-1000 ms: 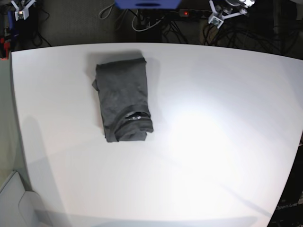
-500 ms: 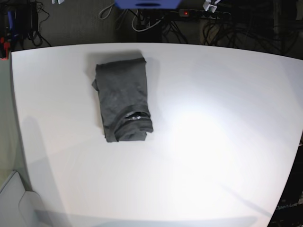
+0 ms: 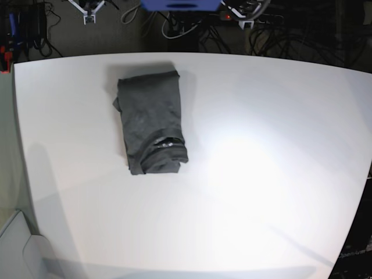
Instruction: Layout the t-shirt on the table in an organized manner, then fold the t-shirt properly
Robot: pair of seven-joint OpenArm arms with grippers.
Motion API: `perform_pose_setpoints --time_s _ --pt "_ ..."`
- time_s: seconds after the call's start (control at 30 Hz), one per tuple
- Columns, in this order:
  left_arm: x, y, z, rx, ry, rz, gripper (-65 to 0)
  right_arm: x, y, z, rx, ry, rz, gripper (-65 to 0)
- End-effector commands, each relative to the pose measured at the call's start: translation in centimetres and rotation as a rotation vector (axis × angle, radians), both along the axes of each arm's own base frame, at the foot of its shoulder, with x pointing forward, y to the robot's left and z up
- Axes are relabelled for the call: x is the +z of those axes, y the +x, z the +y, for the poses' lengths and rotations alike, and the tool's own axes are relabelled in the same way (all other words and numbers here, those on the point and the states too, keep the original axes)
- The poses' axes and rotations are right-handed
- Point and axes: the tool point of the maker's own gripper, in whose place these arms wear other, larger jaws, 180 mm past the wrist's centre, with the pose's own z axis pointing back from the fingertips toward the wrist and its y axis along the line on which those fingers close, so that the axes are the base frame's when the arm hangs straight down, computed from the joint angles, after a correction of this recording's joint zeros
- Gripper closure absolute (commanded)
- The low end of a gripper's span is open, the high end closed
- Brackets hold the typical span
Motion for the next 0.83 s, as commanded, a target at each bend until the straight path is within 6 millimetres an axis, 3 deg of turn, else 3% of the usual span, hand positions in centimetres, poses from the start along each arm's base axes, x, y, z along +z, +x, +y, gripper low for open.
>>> perform_pose_setpoints --time_s 0.0,0.17,0.3,0.4,0.5,0.8 --pt "-0.1 -0.5 0.3 0.001 0.019 0.013 -0.2 0.3 0.7 -0.9 0.015 -0.044 -0.023 0.0" --pt "-0.2 1.4 0.9 0.003 0.052 -0.011 -0.2 0.1 1.5 -0.3 0.032 -0.054 -0.028 0.0" --pt "-0.1 2.3 1.6 0.003 0.063 -0.023 -0.3 0.7 1.7 -1.5 0.043 -0.148 -0.038 0.0" --pt "-0.1 2.4 1.8 0.002 0.067 -0.024 -0.3 0.3 2.1 0.3 0.041 -0.124 -0.043 0.0" --pt "-0.1 2.4 2.5 0.002 0.077 -0.026 -0.3 0.3 2.0 0.6 0.039 -0.119 -0.042 0.0" --pt "-0.2 2.3 1.0 0.005 0.075 -0.021 -0.3 0.0 2.6 2.4 0.157 -0.089 -0.039 0.0"
